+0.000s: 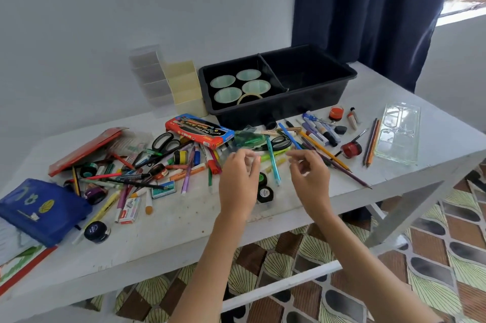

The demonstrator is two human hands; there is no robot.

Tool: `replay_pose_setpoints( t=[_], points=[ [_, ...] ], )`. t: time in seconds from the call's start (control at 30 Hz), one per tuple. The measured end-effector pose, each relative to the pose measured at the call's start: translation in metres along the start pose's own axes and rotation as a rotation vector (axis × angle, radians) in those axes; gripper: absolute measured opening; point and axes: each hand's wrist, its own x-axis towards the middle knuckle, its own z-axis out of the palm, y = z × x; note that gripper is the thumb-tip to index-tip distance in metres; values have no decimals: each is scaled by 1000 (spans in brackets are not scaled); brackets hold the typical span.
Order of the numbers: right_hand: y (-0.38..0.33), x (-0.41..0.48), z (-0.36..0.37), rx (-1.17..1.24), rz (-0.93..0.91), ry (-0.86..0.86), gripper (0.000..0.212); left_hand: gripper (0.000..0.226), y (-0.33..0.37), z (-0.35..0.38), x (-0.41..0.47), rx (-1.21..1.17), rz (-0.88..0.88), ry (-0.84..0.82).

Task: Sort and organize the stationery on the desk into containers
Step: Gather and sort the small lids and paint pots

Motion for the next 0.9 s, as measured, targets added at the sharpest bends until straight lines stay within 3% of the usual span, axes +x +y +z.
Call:
replay_pose_setpoints(
  t=[0.13,0.23,0.4,0.53,0.9],
  points=[
    [12,29,-33,-221,20,124,17,19,23,24,12,-49,46,-82],
    [29,48,-60,-466,109,211,29,17,38,45,23,-86,54,-137],
    [45,58,-81,-711,285,89,52,15,58,72,36,-144,73,-220],
    [54,59,-88,-646,250,95,36,15,66,94,51,-168,75,-269],
    [51,120,-120,-265,260,242,31,14,105,177,130,-90,113,-294]
  ],
)
